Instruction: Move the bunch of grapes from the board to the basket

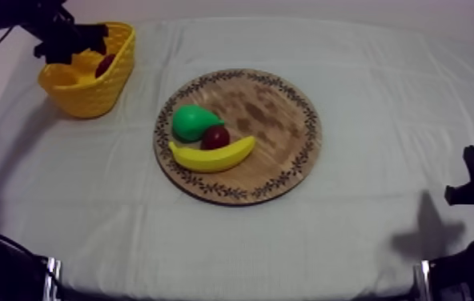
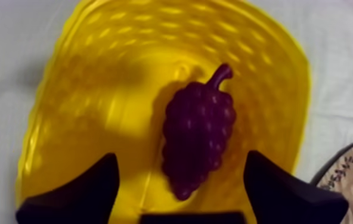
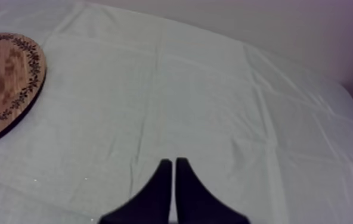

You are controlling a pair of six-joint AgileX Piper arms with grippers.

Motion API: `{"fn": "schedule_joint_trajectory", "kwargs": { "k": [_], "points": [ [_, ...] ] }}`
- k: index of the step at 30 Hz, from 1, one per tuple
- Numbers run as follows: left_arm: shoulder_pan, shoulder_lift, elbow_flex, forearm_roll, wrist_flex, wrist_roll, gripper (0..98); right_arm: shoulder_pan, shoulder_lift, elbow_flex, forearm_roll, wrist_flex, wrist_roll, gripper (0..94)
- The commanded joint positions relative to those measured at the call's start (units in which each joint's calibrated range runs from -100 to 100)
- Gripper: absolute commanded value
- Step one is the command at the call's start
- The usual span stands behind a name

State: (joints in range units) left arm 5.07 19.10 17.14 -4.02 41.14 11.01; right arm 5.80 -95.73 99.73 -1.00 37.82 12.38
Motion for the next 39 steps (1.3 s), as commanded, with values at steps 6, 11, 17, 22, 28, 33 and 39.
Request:
{"fn": "schedule_joint_trajectory", "kwargs": {
  "k": [6, 11, 17, 22, 28, 33, 39],
  "points": [
    [1.05, -6.98, 6.17, -0.75, -4.53, 0.99, 57.0, 0.02, -0.02, 0.04, 0.0, 0.0, 0.0, 0.2],
    [1.29, -14.17, 12.46, -0.82, -6.59, 0.81, 48.5, 0.02, -0.02, 0.04, 0.0, 0.0, 0.0, 0.2],
    [0.5, -24.41, 21.76, -0.63, -7.63, -0.6, 45.0, 0.02, -0.02, 0.04, 0.0, 0.0, 0.0, 0.2],
    [-1.26, -34.88, 30.91, -0.42, -7.87, -2.12, 38.9, 0.02, -0.02, 0.04, 0.0, 0.0, 0.02, 0.2],
    [-3.5, -50.25, 42.56, 0.09, -7.46, -4.46, 18.1, 0.02, -0.02, 0.04, 0.0, 0.0, 0.04, 0.2],
    [-3.53, -60.4, 48.54, 0.86, -4.87, -6.55, 3.2, 0.02, -0.02, 0.04, 0.0, 0.0, 0.02, 0.2],
    [-4.34, -72.04, 56.18, 2.97, -3.75, -8.79, 0.4, 0.02, -0.02, 0.04, 0.0, 0.0, 0.02, 0.2]
  ]
}}
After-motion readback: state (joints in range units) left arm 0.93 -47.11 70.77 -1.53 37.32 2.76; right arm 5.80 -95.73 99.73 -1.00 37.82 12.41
